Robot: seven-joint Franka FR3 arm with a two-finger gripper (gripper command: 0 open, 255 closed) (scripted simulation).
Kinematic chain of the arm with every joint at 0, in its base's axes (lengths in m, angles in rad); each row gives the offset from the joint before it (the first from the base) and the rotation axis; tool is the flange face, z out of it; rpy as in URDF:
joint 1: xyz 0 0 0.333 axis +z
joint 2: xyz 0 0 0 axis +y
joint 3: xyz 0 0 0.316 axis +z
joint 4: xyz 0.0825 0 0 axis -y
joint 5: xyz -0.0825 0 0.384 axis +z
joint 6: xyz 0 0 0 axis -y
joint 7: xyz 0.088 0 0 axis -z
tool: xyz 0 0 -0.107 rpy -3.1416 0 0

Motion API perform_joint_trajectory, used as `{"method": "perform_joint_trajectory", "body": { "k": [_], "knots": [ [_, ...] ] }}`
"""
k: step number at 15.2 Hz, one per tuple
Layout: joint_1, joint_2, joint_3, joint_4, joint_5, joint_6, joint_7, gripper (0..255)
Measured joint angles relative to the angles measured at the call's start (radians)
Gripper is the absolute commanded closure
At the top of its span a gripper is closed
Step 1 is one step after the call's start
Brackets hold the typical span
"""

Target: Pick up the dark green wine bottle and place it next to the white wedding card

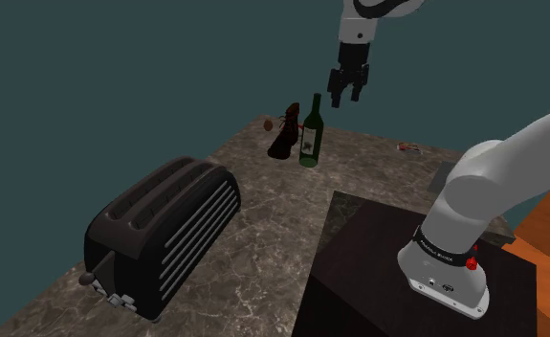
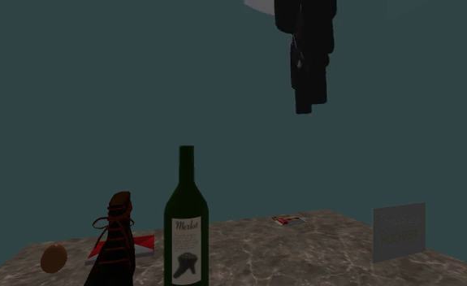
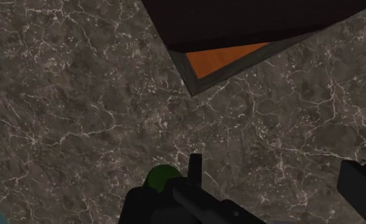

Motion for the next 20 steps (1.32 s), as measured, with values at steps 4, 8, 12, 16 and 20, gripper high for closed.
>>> {"method": "perform_joint_trajectory", "body": {
  "k": [4, 8, 12, 16, 20],
  "knots": [
    [-0.021, 0.114, -0.034, 0.055, -0.021, 0.094, -0.029, 0],
    [-0.038, 0.225, -0.064, 0.129, -0.031, 0.165, -0.053, 0],
    [-0.057, 0.345, -0.099, 0.210, -0.032, 0.237, -0.088, 0],
    [-0.076, 0.481, -0.129, 0.324, -0.016, 0.292, -0.125, 0],
    [-0.087, 0.553, -0.144, 0.377, -0.004, 0.330, -0.145, 0]
  ]
}}
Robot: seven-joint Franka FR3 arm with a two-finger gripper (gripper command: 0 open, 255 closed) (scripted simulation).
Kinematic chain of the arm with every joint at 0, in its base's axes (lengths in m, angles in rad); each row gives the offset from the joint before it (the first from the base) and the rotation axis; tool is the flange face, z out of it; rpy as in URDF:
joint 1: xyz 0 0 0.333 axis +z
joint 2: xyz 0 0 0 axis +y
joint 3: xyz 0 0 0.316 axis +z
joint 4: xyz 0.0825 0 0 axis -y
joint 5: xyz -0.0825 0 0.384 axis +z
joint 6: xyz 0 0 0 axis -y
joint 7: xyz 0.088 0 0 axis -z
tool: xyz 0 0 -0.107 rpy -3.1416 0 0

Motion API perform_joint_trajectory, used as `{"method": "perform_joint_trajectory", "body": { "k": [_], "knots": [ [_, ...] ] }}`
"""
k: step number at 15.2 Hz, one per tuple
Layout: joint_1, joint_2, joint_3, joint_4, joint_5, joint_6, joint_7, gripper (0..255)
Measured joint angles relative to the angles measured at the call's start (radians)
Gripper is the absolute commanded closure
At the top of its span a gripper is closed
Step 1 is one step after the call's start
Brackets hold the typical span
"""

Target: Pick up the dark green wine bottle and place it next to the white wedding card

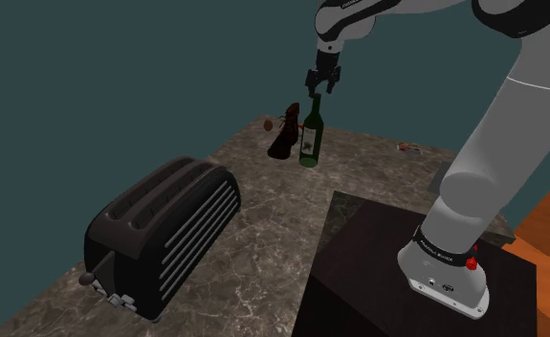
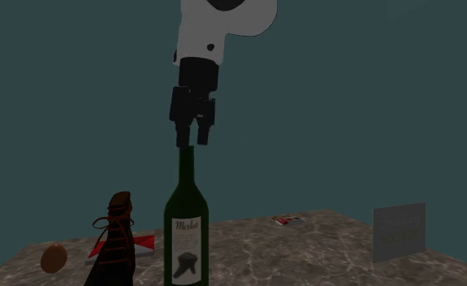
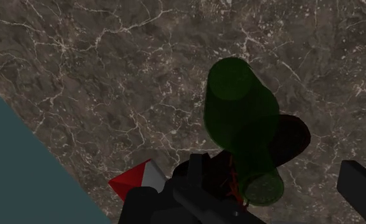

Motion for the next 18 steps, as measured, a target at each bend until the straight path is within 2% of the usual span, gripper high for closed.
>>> {"method": "perform_joint_trajectory", "body": {
  "k": [5, 12, 13, 18],
  "knots": [
    [-0.003, 0.030, -0.002, -0.035, 0.005, 0.066, -0.005, 0],
    [-0.003, 0.036, -0.003, -0.043, 0.006, 0.081, -0.006, 0],
    [-0.003, 0.036, -0.003, -0.043, 0.006, 0.081, -0.006, 255],
    [-0.003, 0.036, -0.003, -0.043, 0.006, 0.081, -0.006, 255]
  ]
}}
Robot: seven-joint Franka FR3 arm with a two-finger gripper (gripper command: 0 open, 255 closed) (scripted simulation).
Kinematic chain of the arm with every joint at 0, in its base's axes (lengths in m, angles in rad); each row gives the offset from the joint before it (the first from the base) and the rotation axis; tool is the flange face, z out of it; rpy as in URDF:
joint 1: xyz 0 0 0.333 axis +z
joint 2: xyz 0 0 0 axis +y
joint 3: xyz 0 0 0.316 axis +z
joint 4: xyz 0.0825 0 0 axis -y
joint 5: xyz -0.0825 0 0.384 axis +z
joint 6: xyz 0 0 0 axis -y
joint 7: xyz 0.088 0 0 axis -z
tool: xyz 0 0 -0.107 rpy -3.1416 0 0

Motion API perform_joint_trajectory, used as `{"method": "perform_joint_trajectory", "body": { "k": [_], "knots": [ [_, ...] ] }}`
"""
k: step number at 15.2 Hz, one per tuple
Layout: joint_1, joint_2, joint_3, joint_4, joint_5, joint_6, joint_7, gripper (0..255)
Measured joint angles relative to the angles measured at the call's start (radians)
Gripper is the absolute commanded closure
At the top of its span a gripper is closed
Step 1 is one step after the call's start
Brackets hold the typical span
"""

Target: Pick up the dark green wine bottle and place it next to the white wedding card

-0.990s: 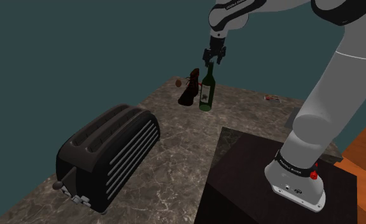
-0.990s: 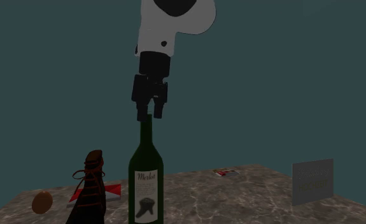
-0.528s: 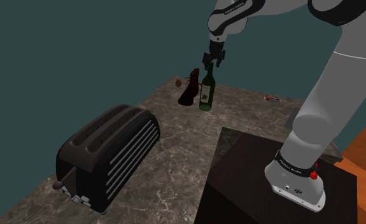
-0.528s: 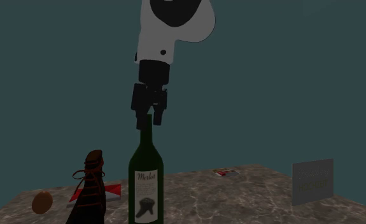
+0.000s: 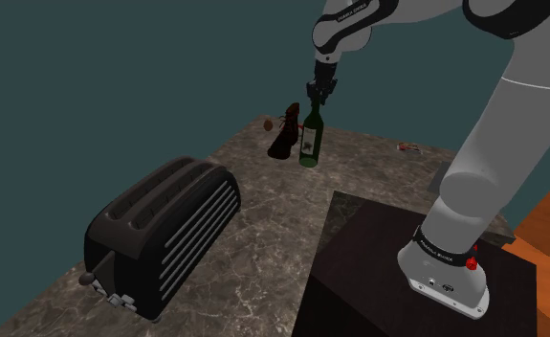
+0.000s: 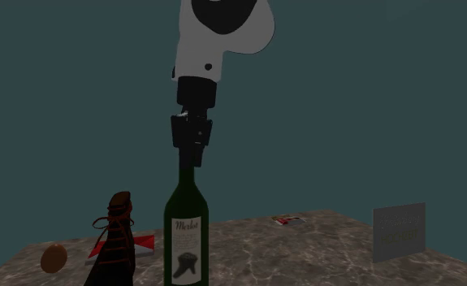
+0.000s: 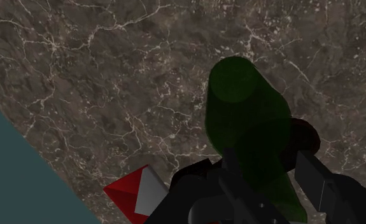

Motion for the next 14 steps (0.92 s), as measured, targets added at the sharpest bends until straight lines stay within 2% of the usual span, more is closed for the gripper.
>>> {"method": "perform_joint_trajectory", "body": {
  "k": [6, 14],
  "knots": [
    [0.000, -0.002, 0.000, 0.004, 0.000, -0.006, 0.000, 255],
    [0.001, -0.026, 0.001, 0.076, -0.004, -0.102, 0.001, 255]
  ]
}}
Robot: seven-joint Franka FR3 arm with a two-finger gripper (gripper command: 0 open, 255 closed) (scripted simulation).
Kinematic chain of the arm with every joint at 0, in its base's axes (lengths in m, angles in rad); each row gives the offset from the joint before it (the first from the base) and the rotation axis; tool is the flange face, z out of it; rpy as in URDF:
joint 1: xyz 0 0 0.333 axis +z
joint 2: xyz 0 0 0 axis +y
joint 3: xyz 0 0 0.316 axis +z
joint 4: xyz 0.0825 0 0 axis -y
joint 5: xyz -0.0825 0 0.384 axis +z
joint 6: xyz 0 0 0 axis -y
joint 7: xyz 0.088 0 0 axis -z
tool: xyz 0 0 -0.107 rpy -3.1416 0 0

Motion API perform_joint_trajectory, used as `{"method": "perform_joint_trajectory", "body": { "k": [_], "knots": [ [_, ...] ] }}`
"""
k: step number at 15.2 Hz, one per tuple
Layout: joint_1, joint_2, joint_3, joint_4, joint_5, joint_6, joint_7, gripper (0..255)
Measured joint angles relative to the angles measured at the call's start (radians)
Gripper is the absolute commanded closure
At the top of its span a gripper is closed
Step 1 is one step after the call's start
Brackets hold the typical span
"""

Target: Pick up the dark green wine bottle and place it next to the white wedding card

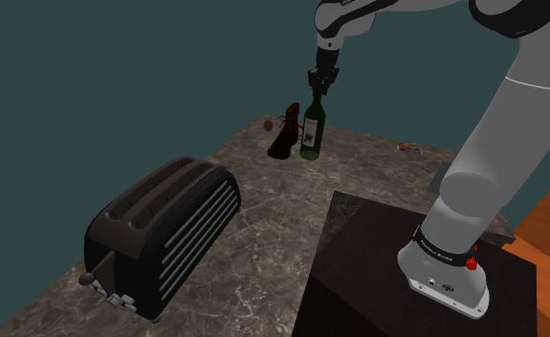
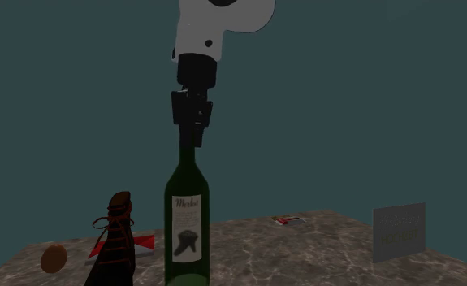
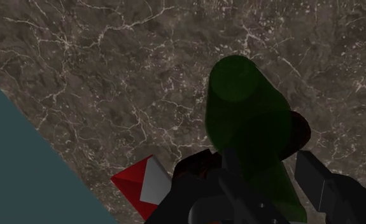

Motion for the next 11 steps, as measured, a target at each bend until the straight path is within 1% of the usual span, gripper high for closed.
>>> {"method": "perform_joint_trajectory", "body": {
  "k": [11],
  "knots": [
    [0.002, -0.009, 0.002, 0.139, -0.001, -0.147, 0.001, 255]
  ]
}}
